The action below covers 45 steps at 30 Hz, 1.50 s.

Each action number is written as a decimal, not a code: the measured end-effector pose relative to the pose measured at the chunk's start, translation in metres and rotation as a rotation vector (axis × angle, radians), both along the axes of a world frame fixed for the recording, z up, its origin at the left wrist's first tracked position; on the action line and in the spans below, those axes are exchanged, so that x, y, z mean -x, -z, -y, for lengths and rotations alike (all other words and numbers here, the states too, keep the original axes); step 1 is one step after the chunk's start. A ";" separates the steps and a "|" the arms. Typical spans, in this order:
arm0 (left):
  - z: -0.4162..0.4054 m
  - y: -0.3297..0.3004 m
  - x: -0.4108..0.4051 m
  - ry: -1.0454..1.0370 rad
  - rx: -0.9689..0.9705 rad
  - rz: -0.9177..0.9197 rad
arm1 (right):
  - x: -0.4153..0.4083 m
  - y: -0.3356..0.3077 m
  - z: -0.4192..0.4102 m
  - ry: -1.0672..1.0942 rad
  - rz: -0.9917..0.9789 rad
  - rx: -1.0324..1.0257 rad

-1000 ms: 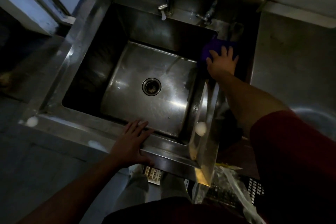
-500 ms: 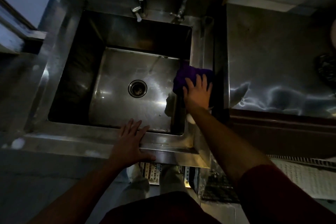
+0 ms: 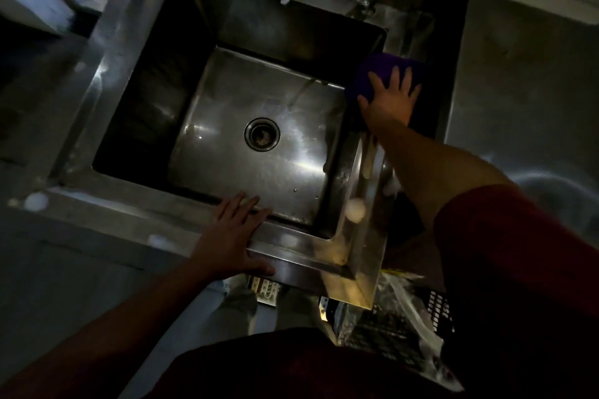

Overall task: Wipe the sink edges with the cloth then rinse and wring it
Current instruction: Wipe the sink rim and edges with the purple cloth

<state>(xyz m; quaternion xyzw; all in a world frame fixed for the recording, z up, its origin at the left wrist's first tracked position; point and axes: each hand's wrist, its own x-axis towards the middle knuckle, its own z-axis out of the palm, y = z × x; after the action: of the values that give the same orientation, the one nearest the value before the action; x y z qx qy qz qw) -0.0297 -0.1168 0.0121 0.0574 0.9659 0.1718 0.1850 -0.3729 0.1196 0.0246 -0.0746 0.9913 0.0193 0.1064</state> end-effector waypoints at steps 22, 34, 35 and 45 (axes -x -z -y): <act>0.002 -0.001 -0.002 0.019 -0.045 0.044 | -0.200 0.011 0.003 0.137 -0.076 0.132; 0.001 0.003 0.000 0.024 -0.025 0.015 | -0.118 0.009 -0.003 0.073 -0.081 0.153; 0.001 0.002 0.000 0.022 -0.021 0.014 | -0.102 0.009 0.000 0.072 -0.065 0.142; -0.002 -0.003 0.004 -0.020 -0.026 0.002 | 0.032 -0.008 0.003 0.040 0.051 0.095</act>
<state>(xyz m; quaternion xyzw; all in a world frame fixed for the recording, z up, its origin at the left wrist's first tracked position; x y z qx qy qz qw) -0.0334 -0.1147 0.0146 0.0502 0.9639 0.1862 0.1834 -0.4048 0.1171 0.0329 -0.0600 0.9894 -0.0319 0.1284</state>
